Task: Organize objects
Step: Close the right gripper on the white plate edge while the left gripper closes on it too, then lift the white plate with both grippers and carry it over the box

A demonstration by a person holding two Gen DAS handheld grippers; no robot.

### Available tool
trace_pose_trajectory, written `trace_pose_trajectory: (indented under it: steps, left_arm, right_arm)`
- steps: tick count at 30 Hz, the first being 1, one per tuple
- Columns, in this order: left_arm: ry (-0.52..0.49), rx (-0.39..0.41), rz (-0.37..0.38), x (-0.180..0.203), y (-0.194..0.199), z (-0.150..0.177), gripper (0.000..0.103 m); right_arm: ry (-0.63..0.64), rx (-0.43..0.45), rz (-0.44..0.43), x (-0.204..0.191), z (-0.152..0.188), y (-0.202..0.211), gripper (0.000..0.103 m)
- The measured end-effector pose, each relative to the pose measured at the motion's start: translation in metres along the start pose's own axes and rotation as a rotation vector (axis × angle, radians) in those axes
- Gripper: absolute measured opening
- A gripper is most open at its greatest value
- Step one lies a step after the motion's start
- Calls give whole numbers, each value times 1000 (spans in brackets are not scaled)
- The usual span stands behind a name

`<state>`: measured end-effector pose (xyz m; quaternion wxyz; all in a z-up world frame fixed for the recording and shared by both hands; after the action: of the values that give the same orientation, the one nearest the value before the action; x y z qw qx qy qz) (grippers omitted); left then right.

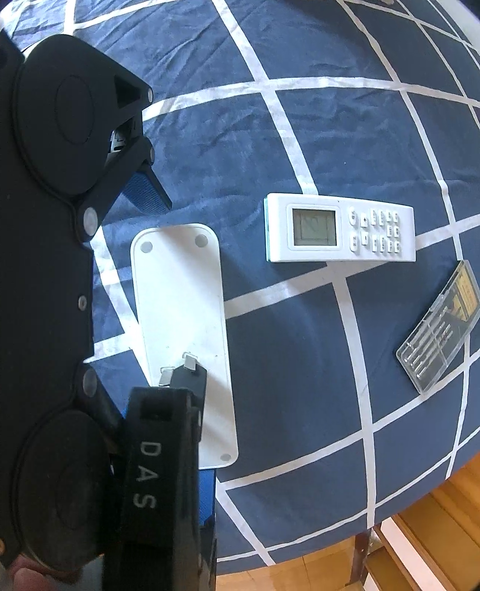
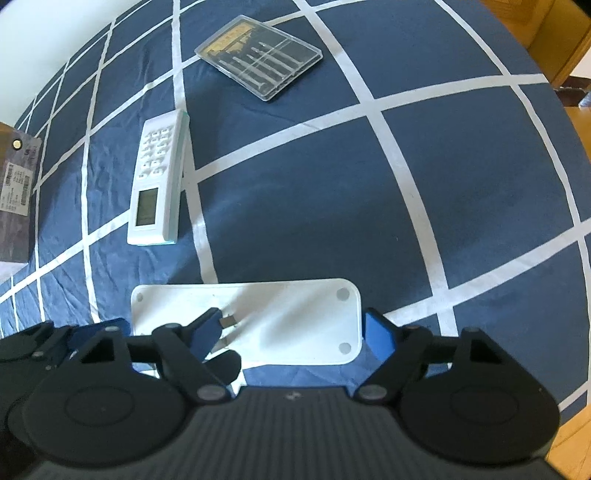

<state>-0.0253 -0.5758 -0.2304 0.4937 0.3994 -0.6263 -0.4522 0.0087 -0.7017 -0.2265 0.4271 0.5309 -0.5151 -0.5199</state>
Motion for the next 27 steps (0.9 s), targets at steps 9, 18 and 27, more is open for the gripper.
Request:
trace_pose_trajectory:
  steps: [9, 18, 27]
  left_arm:
    - [5, -7, 16, 3, -8, -5, 98]
    - [6, -1, 15, -2, -4, -2, 96]
    - [26, 24, 6, -20, 15, 0, 96]
  right_arm:
    - [6, 2, 2, -1, 1, 0, 80]
    - [7, 1, 13, -5, -1, 1, 80]
    - [31, 13, 7, -26, -4, 12, 80]
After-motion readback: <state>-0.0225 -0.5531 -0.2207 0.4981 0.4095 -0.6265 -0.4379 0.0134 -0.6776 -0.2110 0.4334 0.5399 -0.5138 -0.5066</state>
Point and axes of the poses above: each gripper's, at about its wrist camera, not at the fingertips, and y roughly against the way its jaws point, x to its right, z to its underside, the point moved 4 cm from there along -y, roughly the way its jaws point, and after that the axes turned 7 degrees about z, right-handed, at the moved point
